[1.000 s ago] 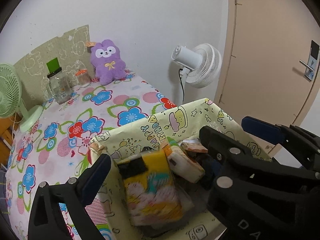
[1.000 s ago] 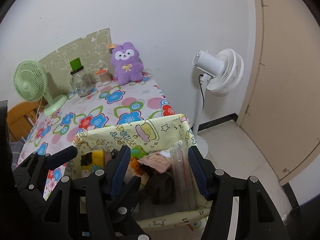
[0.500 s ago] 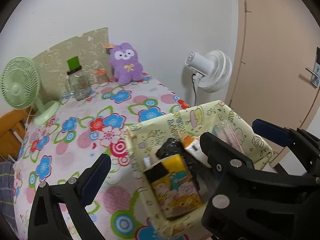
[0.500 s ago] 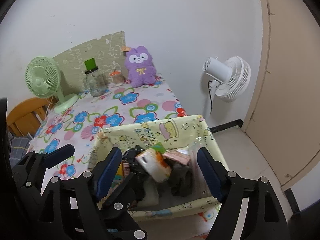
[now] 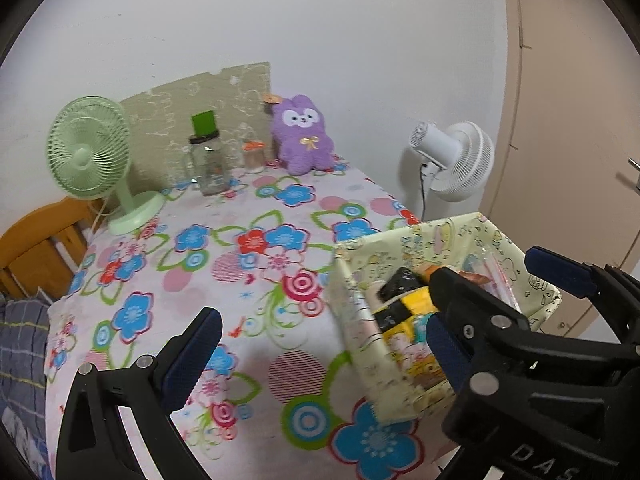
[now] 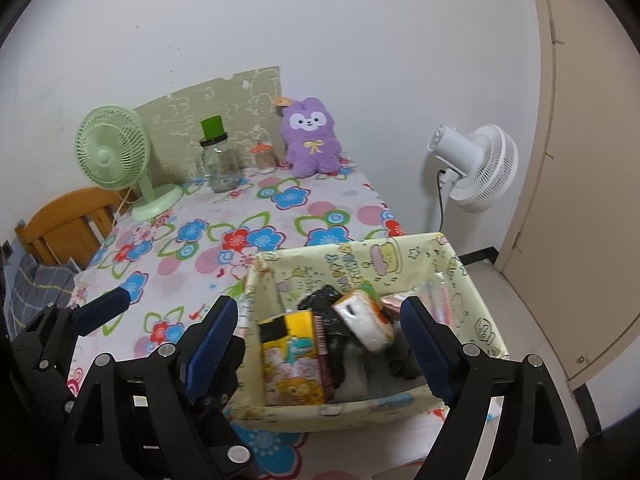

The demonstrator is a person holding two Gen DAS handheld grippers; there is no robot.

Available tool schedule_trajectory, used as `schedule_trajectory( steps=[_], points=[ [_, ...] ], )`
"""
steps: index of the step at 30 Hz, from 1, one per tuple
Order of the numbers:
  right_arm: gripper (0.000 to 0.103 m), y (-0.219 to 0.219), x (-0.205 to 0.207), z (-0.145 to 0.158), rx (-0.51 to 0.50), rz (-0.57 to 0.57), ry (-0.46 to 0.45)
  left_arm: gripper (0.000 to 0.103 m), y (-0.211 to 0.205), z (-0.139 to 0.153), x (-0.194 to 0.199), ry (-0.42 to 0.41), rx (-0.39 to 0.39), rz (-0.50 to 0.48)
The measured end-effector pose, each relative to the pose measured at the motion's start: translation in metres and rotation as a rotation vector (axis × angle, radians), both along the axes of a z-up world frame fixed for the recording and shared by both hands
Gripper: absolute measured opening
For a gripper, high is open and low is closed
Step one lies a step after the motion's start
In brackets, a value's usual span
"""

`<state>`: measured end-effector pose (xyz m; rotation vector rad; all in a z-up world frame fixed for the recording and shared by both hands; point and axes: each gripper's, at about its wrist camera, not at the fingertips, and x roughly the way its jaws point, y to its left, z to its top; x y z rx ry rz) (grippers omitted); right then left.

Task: Organize soft objects
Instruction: 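Withdraw both open tools from the box back over the table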

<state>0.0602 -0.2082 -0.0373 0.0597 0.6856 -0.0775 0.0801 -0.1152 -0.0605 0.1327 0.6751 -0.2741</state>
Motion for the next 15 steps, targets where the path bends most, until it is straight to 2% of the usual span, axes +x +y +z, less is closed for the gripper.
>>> schedule_trajectory(
  steps=[15],
  points=[
    [0.092,0.048,-0.02,0.03,-0.028,0.075,-0.076,0.103,0.082,0.028,-0.03,-0.082,-0.053,0.179]
  ],
)
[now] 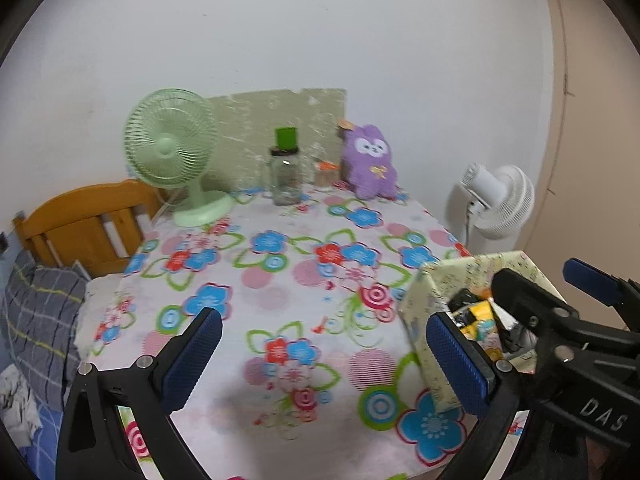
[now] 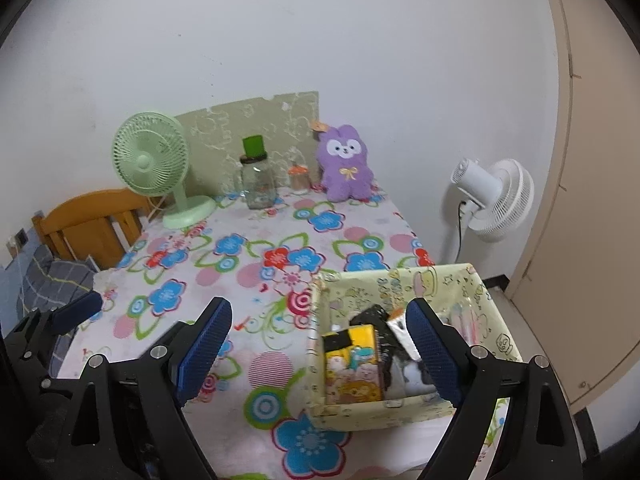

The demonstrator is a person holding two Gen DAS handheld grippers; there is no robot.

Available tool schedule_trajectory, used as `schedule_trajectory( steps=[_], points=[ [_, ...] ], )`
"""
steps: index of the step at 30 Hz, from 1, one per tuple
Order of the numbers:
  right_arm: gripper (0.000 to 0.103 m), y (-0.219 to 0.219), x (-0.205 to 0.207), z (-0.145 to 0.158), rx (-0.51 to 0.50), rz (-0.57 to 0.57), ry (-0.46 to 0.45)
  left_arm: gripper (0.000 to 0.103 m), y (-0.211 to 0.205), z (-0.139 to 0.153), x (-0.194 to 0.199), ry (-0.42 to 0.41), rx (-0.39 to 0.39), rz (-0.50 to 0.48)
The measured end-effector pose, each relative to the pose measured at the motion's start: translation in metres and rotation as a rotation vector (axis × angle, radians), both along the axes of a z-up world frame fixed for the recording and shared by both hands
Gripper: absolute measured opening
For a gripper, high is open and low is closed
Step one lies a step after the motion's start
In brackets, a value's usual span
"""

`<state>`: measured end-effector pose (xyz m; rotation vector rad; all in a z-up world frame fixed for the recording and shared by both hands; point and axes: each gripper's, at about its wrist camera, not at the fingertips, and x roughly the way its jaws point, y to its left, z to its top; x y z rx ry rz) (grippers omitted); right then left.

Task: Organize soft objects
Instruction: 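Withdraw both open tools from the box back over the table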

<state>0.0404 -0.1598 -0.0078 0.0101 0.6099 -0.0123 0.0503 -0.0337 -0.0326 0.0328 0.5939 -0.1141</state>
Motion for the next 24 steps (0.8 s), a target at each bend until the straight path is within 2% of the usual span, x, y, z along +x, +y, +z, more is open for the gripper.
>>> schedule_trajectory(
  steps=[12,20,24],
  points=[
    [0.096,0.016,-0.025,0.021,0.015,0.054,-0.084,0.103,0.04,0.021,-0.032,-0.068,-0.015,0.105],
    [0.097,0.019,-0.037,0.032,-0.009,0.029,-0.12,0.103,0.059,0.033,-0.048,-0.115,-0.05,0.106],
    [0.097,0.024,-0.046,0.036,-0.008,0.028,-0.146,0.103,0.063,0.042,-0.051,-0.14,-0.033,0.116]
  ],
)
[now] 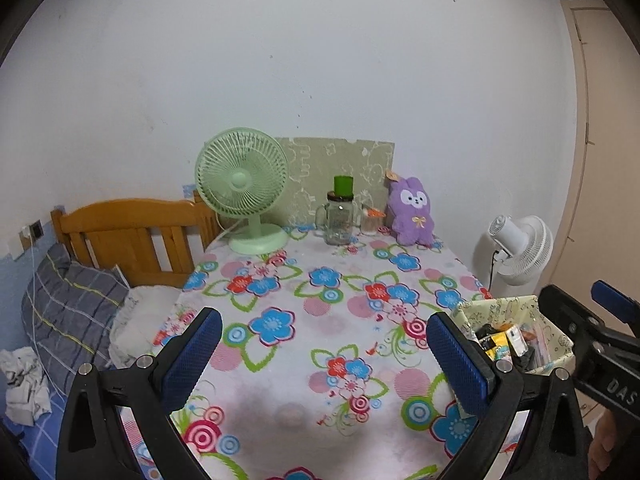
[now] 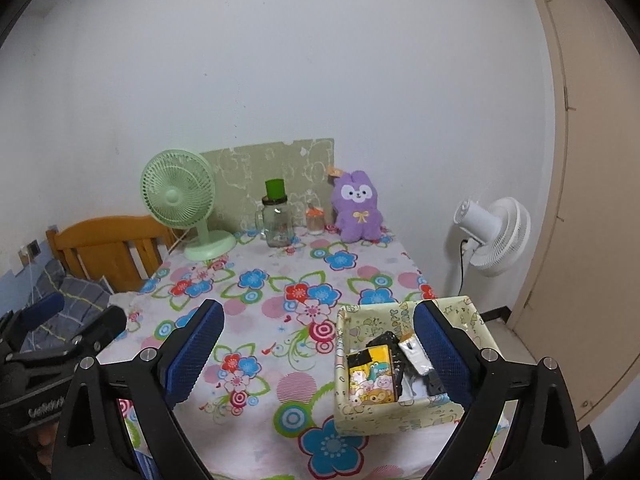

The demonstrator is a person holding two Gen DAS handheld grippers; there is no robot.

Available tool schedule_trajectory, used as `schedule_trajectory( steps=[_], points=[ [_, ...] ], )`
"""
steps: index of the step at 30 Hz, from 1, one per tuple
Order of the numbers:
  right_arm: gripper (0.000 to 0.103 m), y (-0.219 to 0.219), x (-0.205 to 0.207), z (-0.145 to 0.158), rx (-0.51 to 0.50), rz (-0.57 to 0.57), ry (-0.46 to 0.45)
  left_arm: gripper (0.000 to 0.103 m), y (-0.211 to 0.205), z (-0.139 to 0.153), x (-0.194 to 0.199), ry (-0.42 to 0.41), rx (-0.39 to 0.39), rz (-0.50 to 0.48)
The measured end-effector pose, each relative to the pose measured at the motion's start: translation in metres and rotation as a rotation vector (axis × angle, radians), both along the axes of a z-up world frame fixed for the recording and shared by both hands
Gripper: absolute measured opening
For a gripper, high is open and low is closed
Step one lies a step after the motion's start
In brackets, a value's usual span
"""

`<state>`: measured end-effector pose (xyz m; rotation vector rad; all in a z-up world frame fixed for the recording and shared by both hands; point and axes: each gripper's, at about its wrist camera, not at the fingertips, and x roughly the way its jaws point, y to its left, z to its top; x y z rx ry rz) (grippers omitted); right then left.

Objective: Organize soft objects

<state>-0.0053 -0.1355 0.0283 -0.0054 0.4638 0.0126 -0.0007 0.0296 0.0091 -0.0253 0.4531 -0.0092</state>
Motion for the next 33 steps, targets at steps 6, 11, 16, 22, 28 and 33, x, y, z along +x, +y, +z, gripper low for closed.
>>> schedule_trajectory(
  steps=[6,11,16,22,28,33],
  points=[
    [0.097,0.005,-0.012,0.008,-0.008,0.006,-0.022,0.103,0.001,0.007,-0.01,-0.023,-0.013,-0.004],
    [0.098,0.004,-0.014,0.008,0.003,0.003,-0.015,0.103,0.0,0.008,-0.013,-0.029,-0.014,-0.003],
    [0.098,0.002,-0.015,0.008,-0.001,-0.004,-0.018,0.103,-0.002,0.008,-0.013,-0.029,-0.015,-0.006],
    [0.098,0.003,-0.012,0.007,-0.005,-0.008,-0.014,0.103,-0.004,0.007,-0.01,-0.02,-0.011,-0.003],
    [0.098,0.001,-0.01,0.005,-0.007,-0.013,-0.01,0.103,-0.005,0.004,-0.008,-0.015,-0.016,-0.007],
    [0.098,0.001,-0.009,0.004,-0.006,-0.012,0.0,0.103,-0.007,0.002,-0.007,-0.01,-0.009,-0.009]
  ],
)
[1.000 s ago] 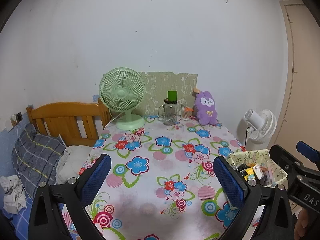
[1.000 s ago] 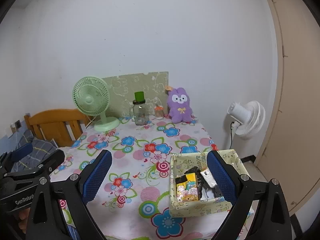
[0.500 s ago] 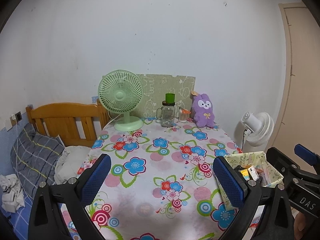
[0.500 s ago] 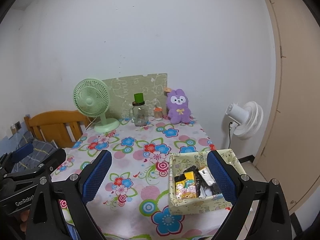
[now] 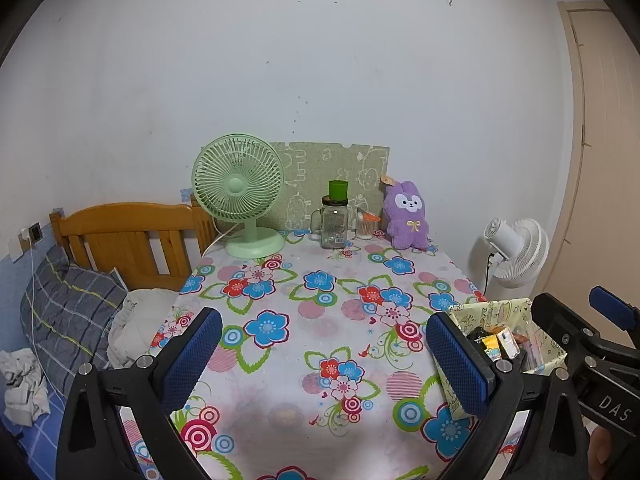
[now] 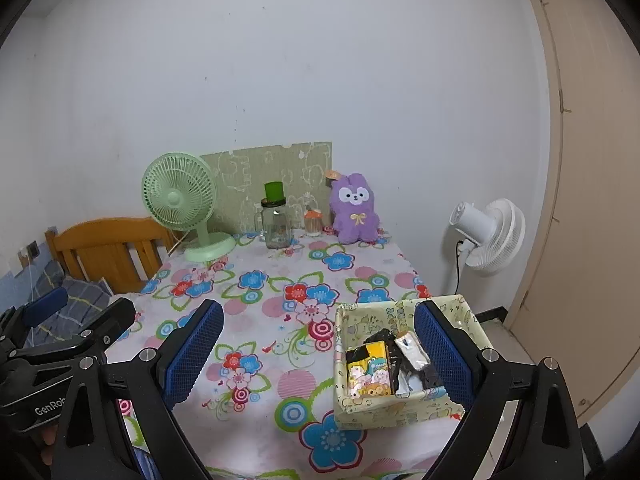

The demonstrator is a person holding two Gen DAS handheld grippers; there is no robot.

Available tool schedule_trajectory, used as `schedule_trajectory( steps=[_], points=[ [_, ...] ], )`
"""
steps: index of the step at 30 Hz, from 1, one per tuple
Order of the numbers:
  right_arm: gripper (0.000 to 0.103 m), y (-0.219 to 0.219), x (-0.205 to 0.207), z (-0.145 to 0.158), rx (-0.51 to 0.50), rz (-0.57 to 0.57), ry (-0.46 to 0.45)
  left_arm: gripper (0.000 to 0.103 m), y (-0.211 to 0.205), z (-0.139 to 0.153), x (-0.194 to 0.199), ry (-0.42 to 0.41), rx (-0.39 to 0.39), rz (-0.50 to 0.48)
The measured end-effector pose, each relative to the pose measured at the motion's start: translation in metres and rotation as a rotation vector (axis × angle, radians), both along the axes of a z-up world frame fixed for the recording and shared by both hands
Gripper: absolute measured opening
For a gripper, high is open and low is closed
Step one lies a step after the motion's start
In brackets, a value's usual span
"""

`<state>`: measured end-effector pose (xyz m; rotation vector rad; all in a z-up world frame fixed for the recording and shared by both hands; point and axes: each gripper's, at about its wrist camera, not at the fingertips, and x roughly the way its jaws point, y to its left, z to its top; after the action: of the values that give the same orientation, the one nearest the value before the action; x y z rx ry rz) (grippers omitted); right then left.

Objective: Organize soft objects

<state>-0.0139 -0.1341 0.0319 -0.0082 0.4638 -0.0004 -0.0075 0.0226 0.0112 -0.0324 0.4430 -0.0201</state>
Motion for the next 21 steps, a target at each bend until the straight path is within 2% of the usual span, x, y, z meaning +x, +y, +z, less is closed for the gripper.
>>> schedule_trajectory(
  steps=[21],
  points=[
    [0.098,-0.0034,0.0021,0.0,0.005,-0.01,0.0,0.103,-0.0012,0.0001,0.0001,0.0,0.001,-0.001]
  ],
)
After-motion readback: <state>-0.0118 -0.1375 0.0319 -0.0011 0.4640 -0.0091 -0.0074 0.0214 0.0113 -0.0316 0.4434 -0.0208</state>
